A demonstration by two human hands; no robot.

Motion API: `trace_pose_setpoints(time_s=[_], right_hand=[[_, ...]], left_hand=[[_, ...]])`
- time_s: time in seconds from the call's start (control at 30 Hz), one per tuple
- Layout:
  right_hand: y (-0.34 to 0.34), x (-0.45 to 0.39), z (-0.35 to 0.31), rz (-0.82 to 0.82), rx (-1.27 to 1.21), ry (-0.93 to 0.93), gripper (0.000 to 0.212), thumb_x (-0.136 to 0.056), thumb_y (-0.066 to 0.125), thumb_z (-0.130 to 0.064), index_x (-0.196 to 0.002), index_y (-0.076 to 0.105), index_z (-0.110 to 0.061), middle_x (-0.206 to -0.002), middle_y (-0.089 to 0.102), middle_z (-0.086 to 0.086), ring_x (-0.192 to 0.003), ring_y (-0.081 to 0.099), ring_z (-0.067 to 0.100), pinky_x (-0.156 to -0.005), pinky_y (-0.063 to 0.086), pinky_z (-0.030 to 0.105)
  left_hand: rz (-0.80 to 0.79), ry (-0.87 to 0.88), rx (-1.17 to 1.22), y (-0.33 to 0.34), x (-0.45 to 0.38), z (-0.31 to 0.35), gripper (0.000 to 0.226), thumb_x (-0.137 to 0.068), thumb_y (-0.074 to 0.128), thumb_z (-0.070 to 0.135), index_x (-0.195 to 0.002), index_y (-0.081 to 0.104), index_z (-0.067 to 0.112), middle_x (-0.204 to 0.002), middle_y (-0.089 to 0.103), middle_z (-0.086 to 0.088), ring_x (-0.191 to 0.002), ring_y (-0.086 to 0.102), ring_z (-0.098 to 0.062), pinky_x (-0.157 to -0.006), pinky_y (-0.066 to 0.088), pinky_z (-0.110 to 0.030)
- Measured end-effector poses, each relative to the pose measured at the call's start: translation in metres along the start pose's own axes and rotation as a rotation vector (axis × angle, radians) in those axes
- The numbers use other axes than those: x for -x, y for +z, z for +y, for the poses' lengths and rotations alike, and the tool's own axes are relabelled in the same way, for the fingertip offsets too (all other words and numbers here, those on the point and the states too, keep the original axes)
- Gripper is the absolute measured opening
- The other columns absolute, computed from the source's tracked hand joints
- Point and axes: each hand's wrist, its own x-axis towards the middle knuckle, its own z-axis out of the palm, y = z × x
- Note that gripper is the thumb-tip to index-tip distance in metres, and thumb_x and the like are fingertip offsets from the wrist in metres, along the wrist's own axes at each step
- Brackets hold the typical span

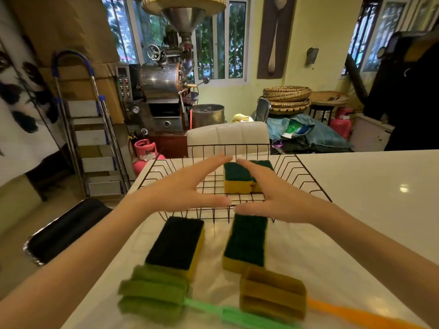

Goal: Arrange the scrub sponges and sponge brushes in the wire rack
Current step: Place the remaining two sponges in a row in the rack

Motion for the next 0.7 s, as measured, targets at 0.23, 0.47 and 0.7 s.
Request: trace_pose_setpoints(time_s=[0.23, 0.47, 0.7], right_hand=[[0.038, 0.056, -0.015, -0.031, 0.175, -0.081, 0.071, -0.080, 0.056, -0.052, -0.140, 0.023, -0.035, -0.155, 0.012, -0.015, -0.141, 0.007, 0.003, -0.115, 0.016, 0.031], [0.046, 0.053, -0.010, -0.049, 0.136, 0.041, 0.045, -0.084, 0.049, -0.050, -0.122, 0.050, -0.025, -0.129, 0.047, -0.003, -0.119, 0.040, 0.013, -0.098, 0.038, 0.031], [0.041, 0.033, -0.007, -0.152, 0.158, 0.196, 0.052, -0.076, 0.061, -0.051, -0.115, 0.050, -0.019, -0.113, 0.047, -0.001, -0.100, 0.046, 0.015, -0.073, 0.041, 0.023]], left_hand=[[-0.093, 0.007, 0.015, 0.036, 0.065, -0.017, 0.067, -0.063, 0.061, 0.061, -0.115, 0.021, 0.069, -0.122, 0.018, 0.052, -0.108, 0.014, 0.038, -0.091, 0.020, -0.003], [-0.129, -0.126, -0.106, 0.042, 0.081, -0.032, 0.078, -0.046, 0.045, 0.082, -0.118, 0.034, 0.054, -0.127, 0.026, 0.032, -0.116, 0.028, 0.006, -0.080, 0.030, -0.005], [-0.211, -0.194, -0.186, 0.035, 0.061, -0.034, 0.063, -0.070, 0.068, 0.047, -0.125, 0.039, 0.034, -0.129, 0.041, 0.012, -0.112, 0.037, -0.006, -0.087, 0.036, -0.020]])
